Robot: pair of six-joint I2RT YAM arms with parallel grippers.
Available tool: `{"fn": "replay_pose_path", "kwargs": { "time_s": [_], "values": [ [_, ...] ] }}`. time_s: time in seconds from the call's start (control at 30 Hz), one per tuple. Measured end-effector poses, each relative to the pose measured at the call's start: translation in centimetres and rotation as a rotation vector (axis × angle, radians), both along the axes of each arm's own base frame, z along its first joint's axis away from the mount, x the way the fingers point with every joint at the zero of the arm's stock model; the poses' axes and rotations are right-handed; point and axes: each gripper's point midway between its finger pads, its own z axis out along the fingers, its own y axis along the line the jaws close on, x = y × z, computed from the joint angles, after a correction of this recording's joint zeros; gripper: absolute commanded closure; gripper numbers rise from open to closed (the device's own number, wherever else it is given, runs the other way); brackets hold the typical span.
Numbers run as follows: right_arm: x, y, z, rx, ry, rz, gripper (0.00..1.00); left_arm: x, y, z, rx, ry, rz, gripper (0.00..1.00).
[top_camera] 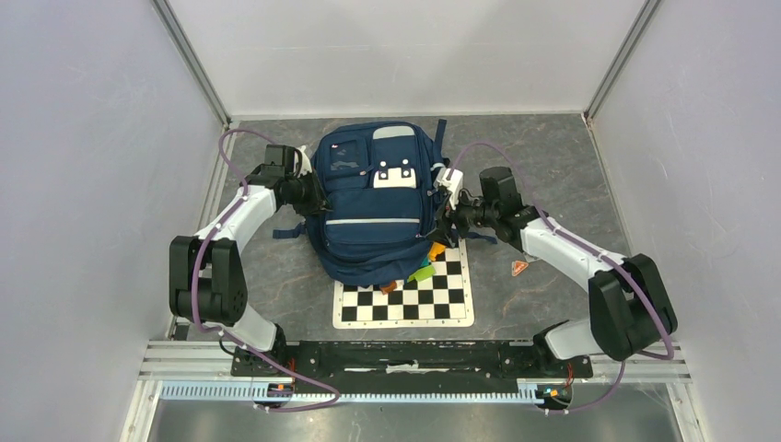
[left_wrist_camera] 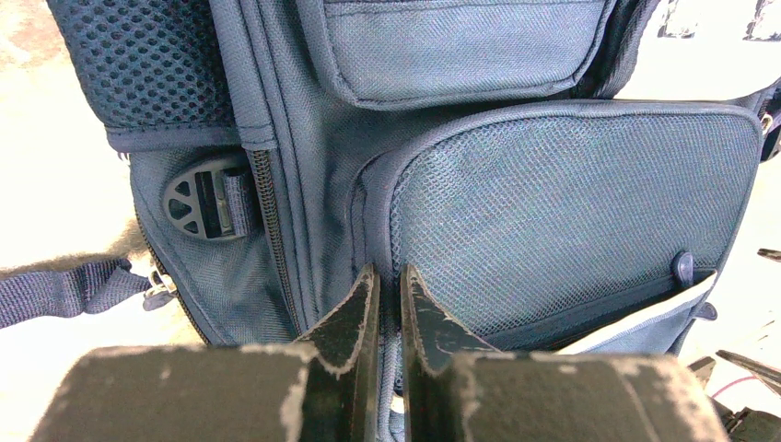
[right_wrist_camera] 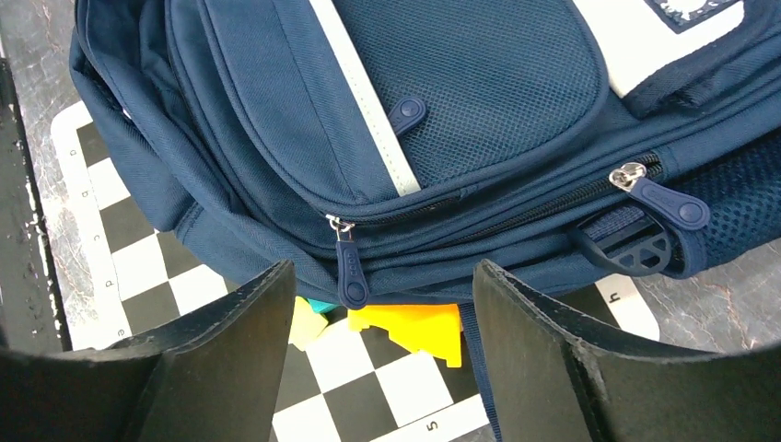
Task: Pack the student bag
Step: Unzip the student bag at the center of the board.
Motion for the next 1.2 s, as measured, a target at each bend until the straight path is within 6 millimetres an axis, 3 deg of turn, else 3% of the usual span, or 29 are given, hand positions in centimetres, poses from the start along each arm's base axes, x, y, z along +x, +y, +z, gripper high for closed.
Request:
{"fn": "replay_pose_path", "kwargs": {
  "time_s": [0.23, 0.6, 0.87, 1.03, 1.2],
  "values": [
    [-0.2, 0.2, -1.6, -0.033, 0.011, 0.029, 0.43, 0.0, -0.1, 0.0, -0.007, 0.0, -0.005, 0.98],
    [-0.7, 1.2, -2.7, -0.075, 0.005, 0.045, 0.55, 0.0, -0.4, 0.1, -0.028, 0.001, -0.014, 0.98],
    [-1.6, 2.1, -4.2, -0.122, 0.012, 0.076, 1.0, 0.0, -0.5, 0.0, -0.04, -0.002, -0.014, 0.98],
    [-2.2, 1.9, -4.1, -0.123, -0.003, 0.049, 1.0, -0.3, -0.3, -0.7, -0.055, -0.023, 0.031, 0.98],
    [-3.5, 2.0, -2.7, -0.086, -0.007, -0.011, 1.0, -0.8, -0.5, -0.2, -0.1, -0.071, 0.084, 0.98]
  ]
}}
